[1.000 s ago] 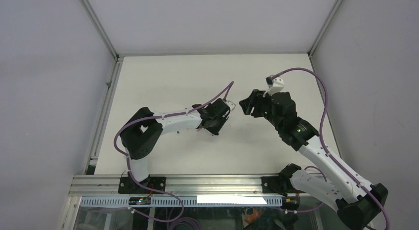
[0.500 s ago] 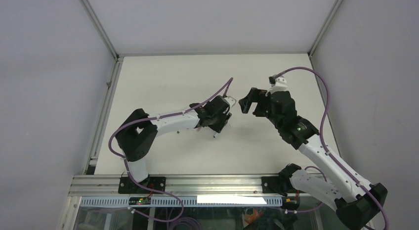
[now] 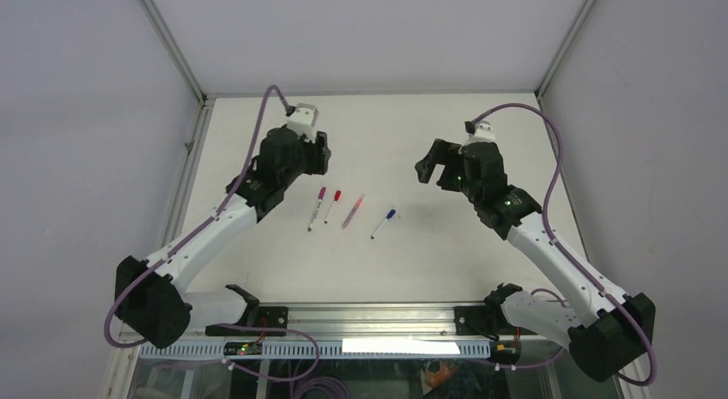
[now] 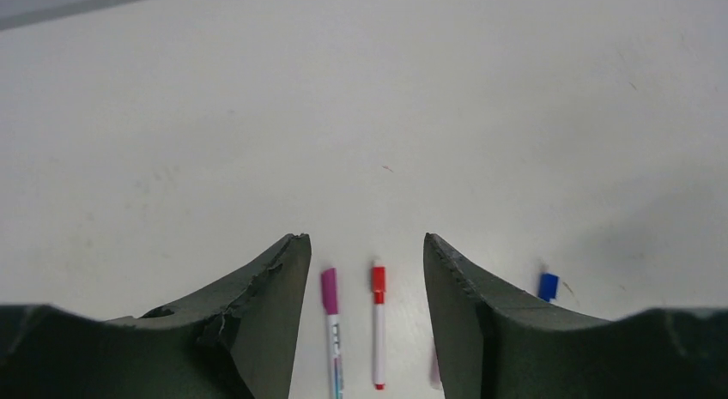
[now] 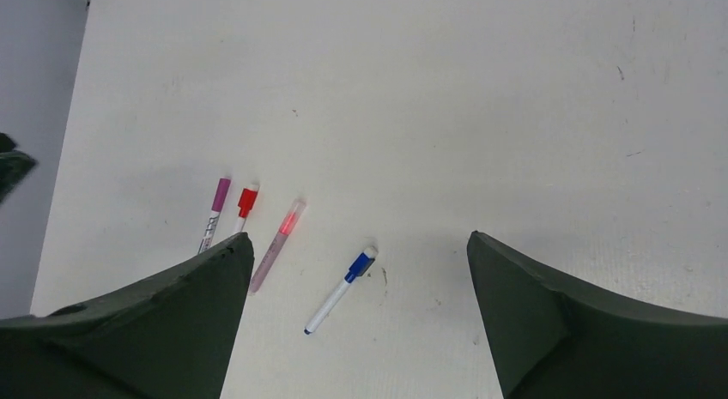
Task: Insert the pens into the pen caps
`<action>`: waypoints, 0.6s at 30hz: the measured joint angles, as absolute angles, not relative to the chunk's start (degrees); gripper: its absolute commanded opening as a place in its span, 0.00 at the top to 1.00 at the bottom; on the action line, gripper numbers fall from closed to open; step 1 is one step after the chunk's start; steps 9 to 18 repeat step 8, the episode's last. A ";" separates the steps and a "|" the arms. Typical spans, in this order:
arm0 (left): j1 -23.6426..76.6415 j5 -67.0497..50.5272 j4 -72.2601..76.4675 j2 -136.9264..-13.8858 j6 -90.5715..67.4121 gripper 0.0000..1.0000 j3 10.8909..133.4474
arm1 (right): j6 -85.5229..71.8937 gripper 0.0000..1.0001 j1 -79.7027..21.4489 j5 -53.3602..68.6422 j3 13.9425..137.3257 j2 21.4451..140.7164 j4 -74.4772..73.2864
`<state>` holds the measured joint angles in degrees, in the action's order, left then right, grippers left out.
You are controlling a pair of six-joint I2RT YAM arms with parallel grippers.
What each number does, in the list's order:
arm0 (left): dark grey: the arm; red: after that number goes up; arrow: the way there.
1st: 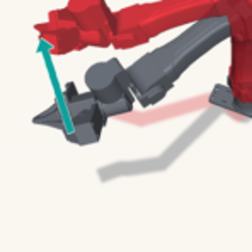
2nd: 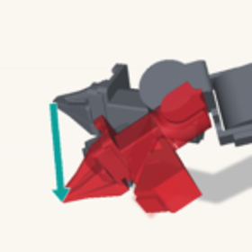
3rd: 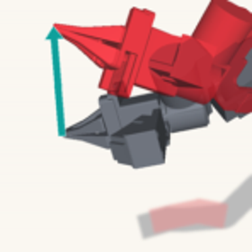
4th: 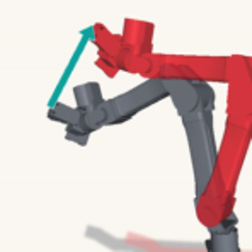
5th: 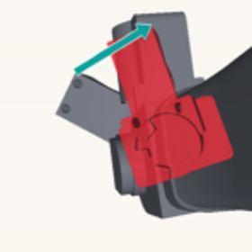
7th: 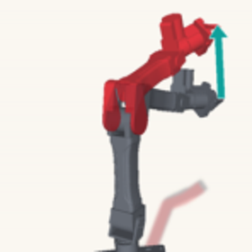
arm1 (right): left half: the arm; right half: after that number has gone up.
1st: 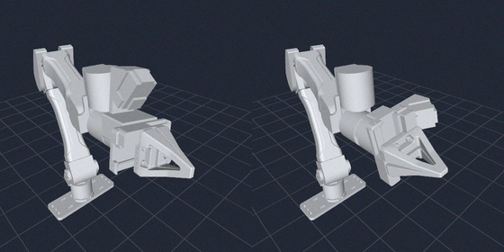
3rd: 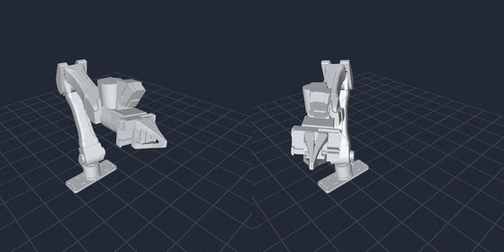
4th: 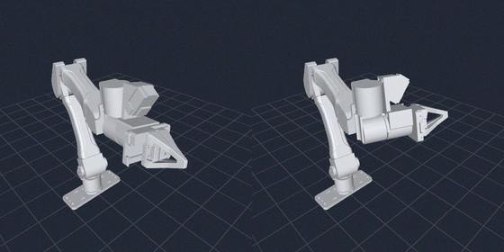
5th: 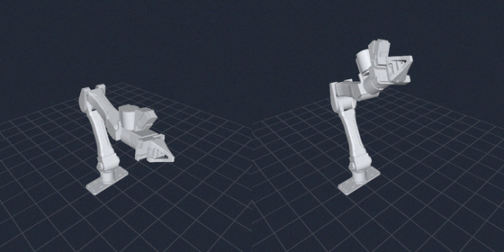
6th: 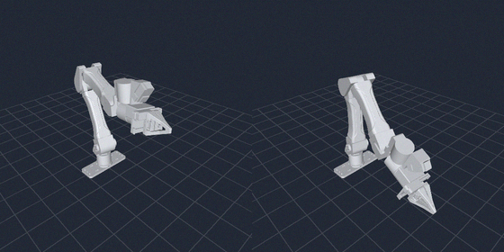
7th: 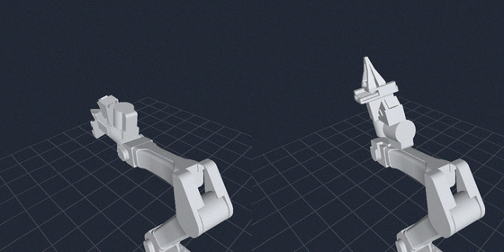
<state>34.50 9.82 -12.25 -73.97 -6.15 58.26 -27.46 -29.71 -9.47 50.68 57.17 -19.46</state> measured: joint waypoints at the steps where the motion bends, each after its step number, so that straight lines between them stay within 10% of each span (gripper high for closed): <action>1: 31.83 10.28 -10.96 -71.20 -6.07 0.47 56.73 | -27.57 0.02 -29.12 -8.84 50.85 58.28 -19.33; 18: 26.15 11.66 -6.59 -63.90 -5.02 0.46 53.08 | -27.99 0.03 -26.79 -6.96 51.22 61.91 -18.35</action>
